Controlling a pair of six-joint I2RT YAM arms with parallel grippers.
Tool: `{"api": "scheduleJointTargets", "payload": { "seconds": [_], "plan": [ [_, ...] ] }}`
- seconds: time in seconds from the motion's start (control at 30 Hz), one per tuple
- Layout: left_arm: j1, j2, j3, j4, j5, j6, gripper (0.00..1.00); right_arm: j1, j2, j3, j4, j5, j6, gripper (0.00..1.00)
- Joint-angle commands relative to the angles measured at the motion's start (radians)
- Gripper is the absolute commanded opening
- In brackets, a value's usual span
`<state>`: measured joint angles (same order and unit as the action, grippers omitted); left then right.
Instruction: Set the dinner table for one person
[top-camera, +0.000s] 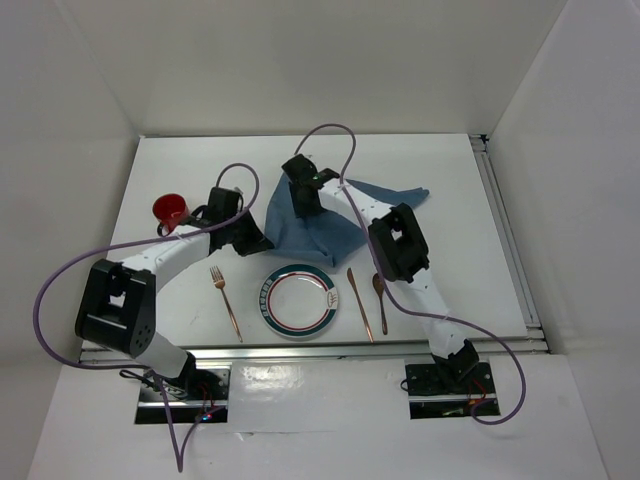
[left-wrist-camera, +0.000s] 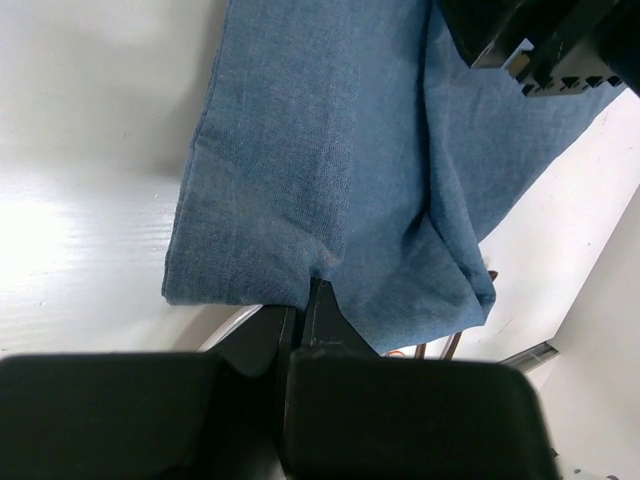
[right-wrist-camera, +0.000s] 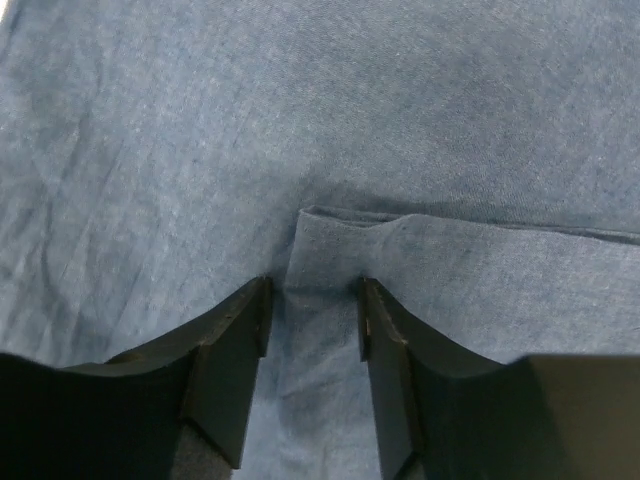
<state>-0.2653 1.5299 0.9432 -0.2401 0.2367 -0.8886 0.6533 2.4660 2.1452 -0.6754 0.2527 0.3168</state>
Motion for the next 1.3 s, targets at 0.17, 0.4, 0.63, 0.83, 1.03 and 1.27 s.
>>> {"api": "scheduleJointTargets", "payload": {
  "seconds": [0.17, 0.4, 0.63, 0.83, 1.03, 1.27],
  "plan": [
    [0.005, -0.045, -0.014, 0.002, -0.002, 0.02, 0.0, 0.011, 0.004, 0.047, -0.036, 0.103, 0.015, 0.35],
    [0.005, -0.045, -0.014, 0.002, -0.002, 0.02, 0.0, -0.041, -0.15, -0.007, -0.001, 0.019, 0.067, 0.07],
    [0.014, -0.054, 0.034, -0.007, -0.013, 0.02, 0.0, -0.158, -0.37, -0.163, 0.058, -0.099, 0.146, 0.0],
    [0.023, -0.054, 0.136, -0.054, -0.013, 0.03, 0.0, -0.247, -0.597, -0.291, 0.109, -0.165, 0.222, 0.0],
    [0.067, -0.034, 0.443, -0.168, 0.021, 0.1, 0.0, -0.342, -0.83, -0.361, 0.151, -0.155, 0.243, 0.0],
    [0.115, -0.06, 0.746, -0.277, 0.079, 0.169, 0.0, -0.365, -1.065, -0.383, 0.178, -0.063, 0.205, 0.0]
  ]
}}
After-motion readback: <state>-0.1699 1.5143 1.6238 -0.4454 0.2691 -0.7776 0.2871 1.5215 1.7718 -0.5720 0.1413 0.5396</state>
